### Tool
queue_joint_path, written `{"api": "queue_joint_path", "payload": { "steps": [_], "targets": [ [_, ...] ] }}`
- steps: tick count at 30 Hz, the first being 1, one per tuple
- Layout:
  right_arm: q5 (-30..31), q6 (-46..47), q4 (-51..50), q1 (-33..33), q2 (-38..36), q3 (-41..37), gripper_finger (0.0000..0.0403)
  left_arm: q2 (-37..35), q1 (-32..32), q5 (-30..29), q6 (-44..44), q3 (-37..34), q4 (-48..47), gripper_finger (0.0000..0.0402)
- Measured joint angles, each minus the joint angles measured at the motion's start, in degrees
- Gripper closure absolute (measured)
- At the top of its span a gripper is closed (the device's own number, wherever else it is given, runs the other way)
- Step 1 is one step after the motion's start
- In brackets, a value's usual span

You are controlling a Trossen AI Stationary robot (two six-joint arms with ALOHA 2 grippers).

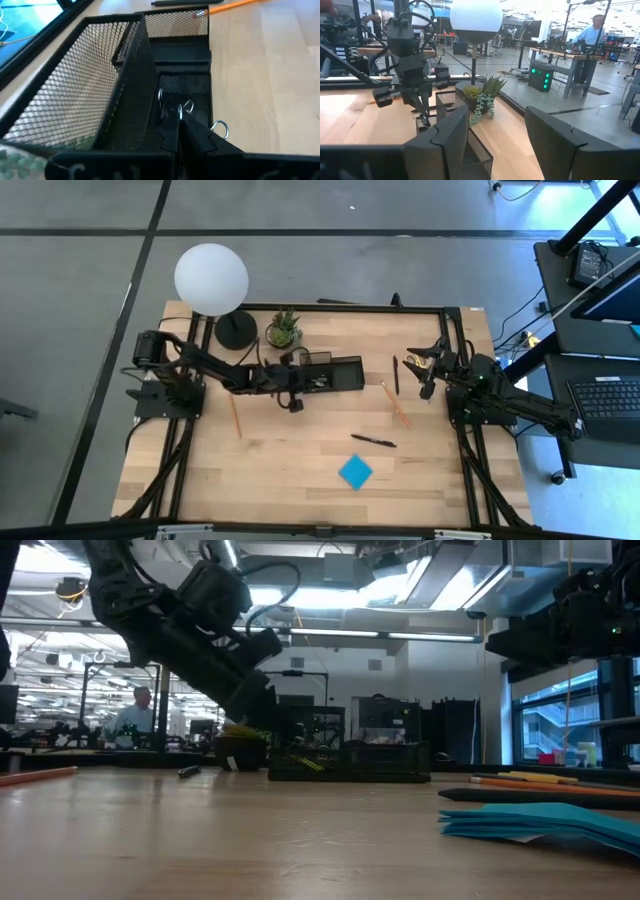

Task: Pick and place office supplies into organizer
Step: Put the black binder clip into the desk organizer

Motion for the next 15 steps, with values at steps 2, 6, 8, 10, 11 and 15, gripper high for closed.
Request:
{"api": "queue_joint_path", "payload": {
  "steps": [2,6,8,10,11,15],
  "targets": [
    [0.0,0.0,0.1,0.0,0.0,0.0,0.0203,1.3,0.0,-0.3,-0.1,0.0,0.8,0.0399],
    [0.0,0.0,0.1,0.0,0.0,0.0,0.0203,2.9,0.1,-0.8,-0.3,0.1,2.6,0.0399],
    [0.0,0.0,0.1,0.0,0.0,0.0,0.0203,3.0,0.0,-0.8,-0.3,0.1,2.9,0.0398],
    [0.0,0.0,0.1,0.0,0.0,0.0,0.0203,3.0,0.1,-0.7,-0.3,0.1,2.9,0.0397],
    [0.0,0.0,0.1,0.0,0.0,0.0,0.0203,3.0,0.1,-0.7,-0.3,0.1,2.9,0.0396],
    [0.0,0.0,0.1,0.0,0.0,0.0,0.0203,3.0,0.0,-0.4,-0.3,0.1,2.9,0.0385]
  ]
}}
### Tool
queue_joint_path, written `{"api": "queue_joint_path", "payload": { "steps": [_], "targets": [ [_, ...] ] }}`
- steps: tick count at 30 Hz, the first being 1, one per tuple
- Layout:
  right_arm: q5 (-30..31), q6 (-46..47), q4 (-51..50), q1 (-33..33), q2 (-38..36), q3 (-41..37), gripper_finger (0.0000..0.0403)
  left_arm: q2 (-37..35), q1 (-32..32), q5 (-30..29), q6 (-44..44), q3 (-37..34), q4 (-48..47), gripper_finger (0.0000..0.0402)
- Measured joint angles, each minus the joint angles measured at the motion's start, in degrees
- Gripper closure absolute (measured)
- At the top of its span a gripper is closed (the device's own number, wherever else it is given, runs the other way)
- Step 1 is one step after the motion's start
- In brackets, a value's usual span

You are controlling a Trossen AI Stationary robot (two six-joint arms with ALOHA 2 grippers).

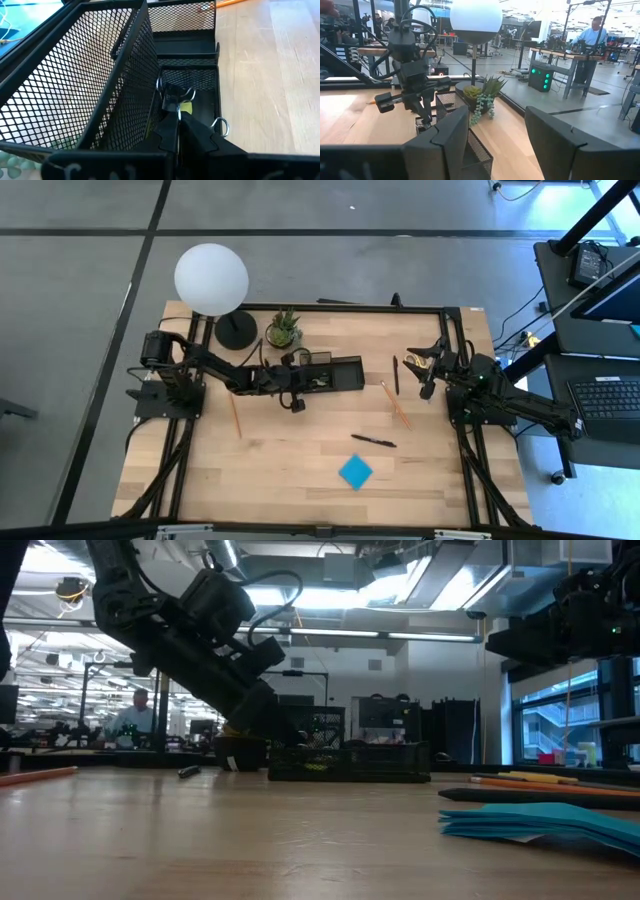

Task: Pick and place office supplies into organizer
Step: Put the black binder clip into the desk organizer, then put the left yellow pencil into the desk organizer

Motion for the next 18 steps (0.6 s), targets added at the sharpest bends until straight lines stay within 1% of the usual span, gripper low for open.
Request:
{"api": "queue_joint_path", "payload": {
  "steps": [9,18],
  "targets": [
    [0.0,0.1,0.0,0.0,0.0,0.0,0.0203,-0.2,0.0,0.2,0.0,-0.1,0.2,0.0339],
    [0.0,0.2,0.0,0.0,0.0,0.0,0.0203,-3.9,-1.3,0.1,3.5,-0.1,0.1,0.0318]
  ]
}}
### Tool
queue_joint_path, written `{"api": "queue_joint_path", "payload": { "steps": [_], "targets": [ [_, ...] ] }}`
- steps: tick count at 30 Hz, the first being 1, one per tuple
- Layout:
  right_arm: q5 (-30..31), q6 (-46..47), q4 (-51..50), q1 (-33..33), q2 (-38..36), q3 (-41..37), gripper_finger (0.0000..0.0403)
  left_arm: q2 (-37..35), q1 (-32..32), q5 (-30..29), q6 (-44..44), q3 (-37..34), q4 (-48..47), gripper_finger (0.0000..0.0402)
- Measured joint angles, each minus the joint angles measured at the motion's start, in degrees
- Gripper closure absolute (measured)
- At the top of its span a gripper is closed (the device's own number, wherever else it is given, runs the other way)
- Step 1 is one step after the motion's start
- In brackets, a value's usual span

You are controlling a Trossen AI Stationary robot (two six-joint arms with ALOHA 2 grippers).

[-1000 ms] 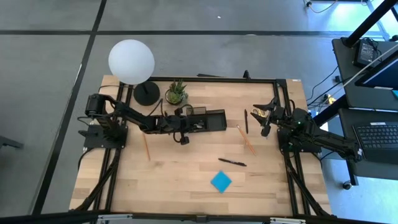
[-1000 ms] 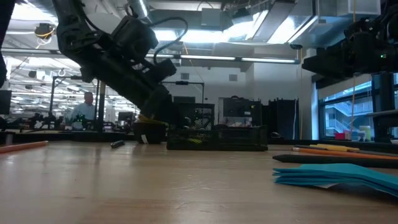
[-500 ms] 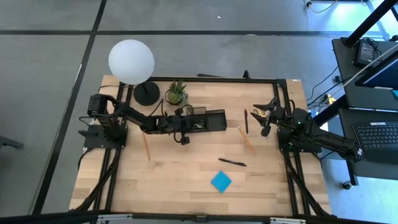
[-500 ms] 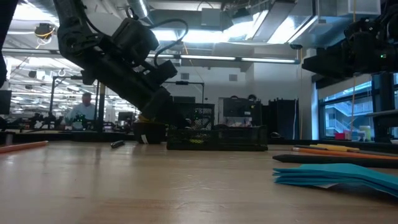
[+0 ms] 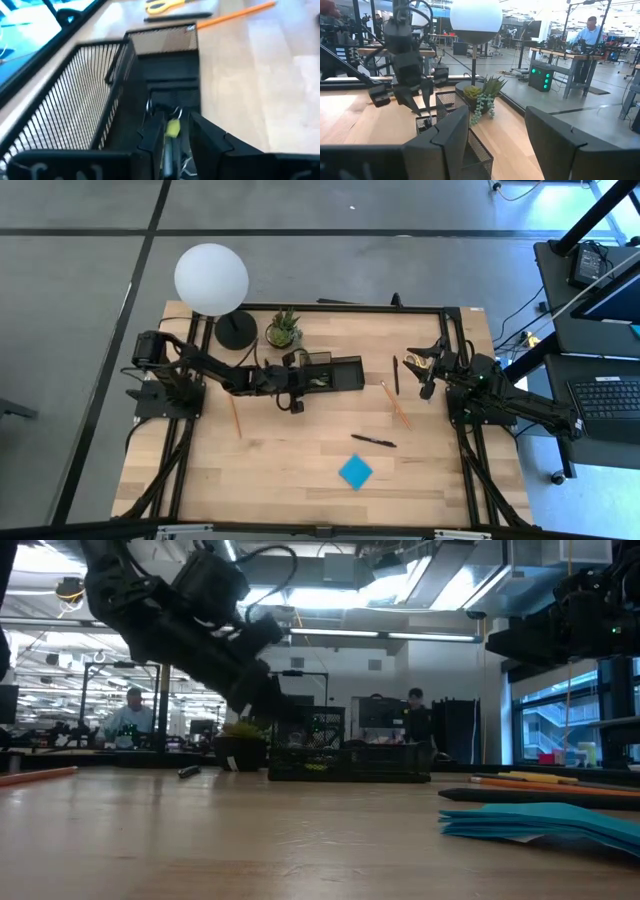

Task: Pick and place office supplies into organizer
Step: Put the left yellow pencil into the desk organizer

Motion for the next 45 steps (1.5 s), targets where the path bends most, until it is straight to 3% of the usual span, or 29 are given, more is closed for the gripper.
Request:
{"api": "queue_joint_path", "payload": {
  "steps": [6,14,19,22,25,29,32,36,45],
  "targets": [
    [0.0,0.0,0.0,0.0,0.0,0.0,0.0203,-3.7,-1.8,-0.1,0.1,0.0,-2.4,0.0316],
    [0.0,0.0,0.0,0.0,0.0,0.0,0.0203,-11.0,-7.2,-2.4,1.0,0.1,-13.4,0.0317],
    [0.0,0.2,0.0,0.0,0.0,0.0,0.0203,-13.4,-14.6,-6.5,-3.4,6.5,-33.4,0.0314],
    [0.0,0.3,-0.1,0.0,0.0,0.0,0.0203,-12.6,-18.2,-8.6,-13.6,13.7,-51.9,0.0314],
    [0.0,1.0,-0.1,0.0,0.0,0.0,0.0203,-11.4,-20.0,-7.2,-31.1,20.6,-68.5,0.0313],
    [0.0,1.6,0.0,0.0,0.0,0.0,0.0203,-10.3,-20.8,3.2,-56.7,25.3,-83.3,0.0313],
    [0.0,1.5,0.1,0.0,0.0,0.0,0.0203,-10.2,-21.6,11.2,-74.2,25.2,-87.6,0.0313],
    [0.0,1.5,0.2,0.0,0.0,0.0,0.0203,-10.2,-23.5,15.3,-93.3,23.1,-91.3,0.0313],
    [0.0,1.5,0.3,0.0,0.0,0.0,0.0203,-10.2,-26.5,21.1,-113.1,17.9,-90.7,0.0313]
  ]
}}
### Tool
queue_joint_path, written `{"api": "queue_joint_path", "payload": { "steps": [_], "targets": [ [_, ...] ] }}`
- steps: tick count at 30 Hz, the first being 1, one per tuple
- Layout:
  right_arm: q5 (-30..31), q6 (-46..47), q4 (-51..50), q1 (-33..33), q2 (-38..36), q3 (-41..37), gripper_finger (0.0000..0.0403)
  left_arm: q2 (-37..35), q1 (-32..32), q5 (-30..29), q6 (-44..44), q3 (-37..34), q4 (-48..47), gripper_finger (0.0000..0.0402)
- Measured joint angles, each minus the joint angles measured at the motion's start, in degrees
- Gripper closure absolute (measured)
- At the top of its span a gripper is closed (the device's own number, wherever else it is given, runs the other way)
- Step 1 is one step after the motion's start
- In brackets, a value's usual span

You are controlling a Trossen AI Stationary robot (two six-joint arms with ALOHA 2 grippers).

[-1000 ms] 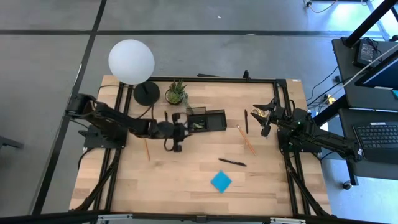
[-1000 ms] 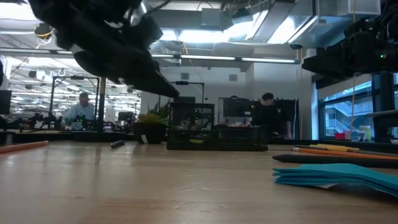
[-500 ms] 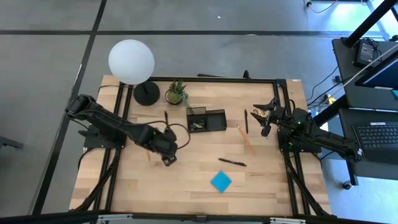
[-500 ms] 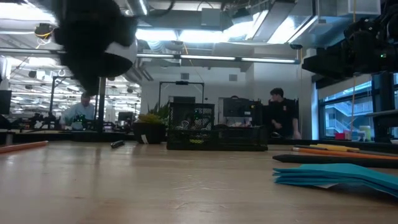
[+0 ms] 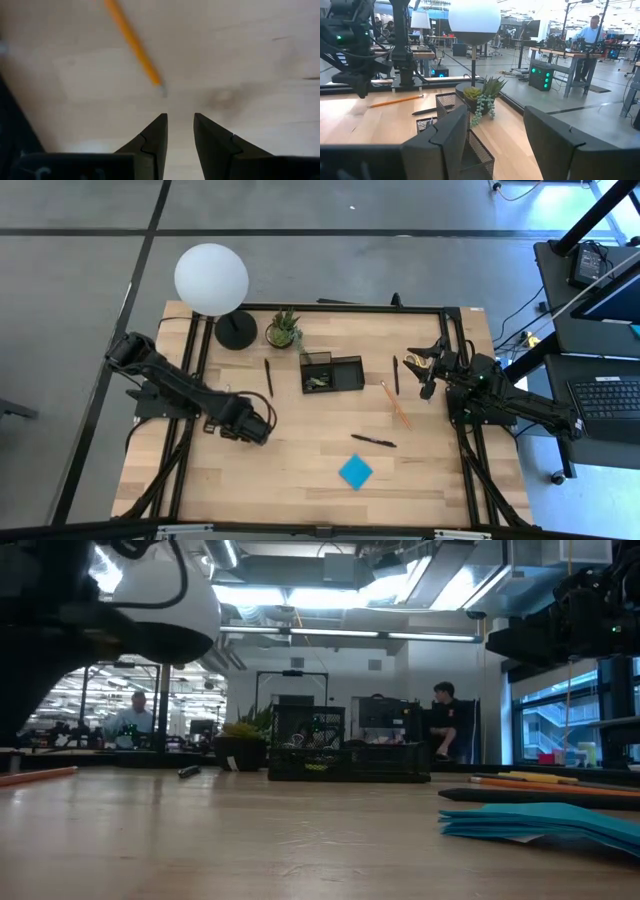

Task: Pick and place office supplies into organizer
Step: Put the left yellow pencil into the desk organizer

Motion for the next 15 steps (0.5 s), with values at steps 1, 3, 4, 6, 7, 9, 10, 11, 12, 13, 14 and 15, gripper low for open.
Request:
{"api": "queue_joint_path", "payload": {
  "steps": [1,3,4,6,7,9,10,11,12,13,14,15],
  "targets": [
    [0.0,0.0,0.0,0.0,0.0,0.0,0.0203,0.0,-0.1,0.5,-1.3,-0.3,-0.2,0.0313],
    [0.0,0.0,0.0,0.0,0.0,0.0,0.0203,0.0,-0.4,0.6,-3.2,-0.7,-0.2,0.0313],
    [0.0,0.0,0.0,0.0,0.0,0.0,0.0203,0.0,-0.4,0.6,-3.9,-1.0,0.0,0.0313],
    [0.0,0.0,0.0,0.0,0.0,0.0,0.0203,0.0,-0.3,0.5,-4.5,-1.4,-0.1,0.0313],
    [0.0,0.0,0.0,0.0,0.0,0.0,0.0203,0.0,-0.2,0.4,-4.5,-1.6,0.1,0.0313],
    [0.0,0.0,0.0,0.0,0.0,0.0,0.0203,0.0,0.2,0.5,-4.4,-2.5,0.6,0.0313],
    [0.0,0.0,0.0,0.0,0.0,0.0,0.0203,0.0,0.4,0.7,-3.9,-3.0,0.8,0.0313],
    [0.0,0.0,0.0,0.0,0.0,0.0,0.0203,0.0,0.6,1.3,-2.8,-3.6,1.0,0.0313],
    [0.0,0.0,0.0,0.0,0.0,0.0,0.0203,0.0,0.8,2.3,-1.3,-4.1,1.4,0.0313],
    [0.0,0.0,0.0,0.0,0.0,0.0,0.0203,0.0,0.9,3.0,0.2,-4.6,2.0,0.0313],
    [0.0,0.0,0.0,0.0,0.0,0.0,0.0203,0.0,1.1,3.4,1.9,-5.1,2.7,0.0313],
    [0.0,0.0,0.0,0.0,0.0,0.0,0.0203,0.0,1.2,3.4,4.0,-5.4,3.6,0.0313]
  ]
}}
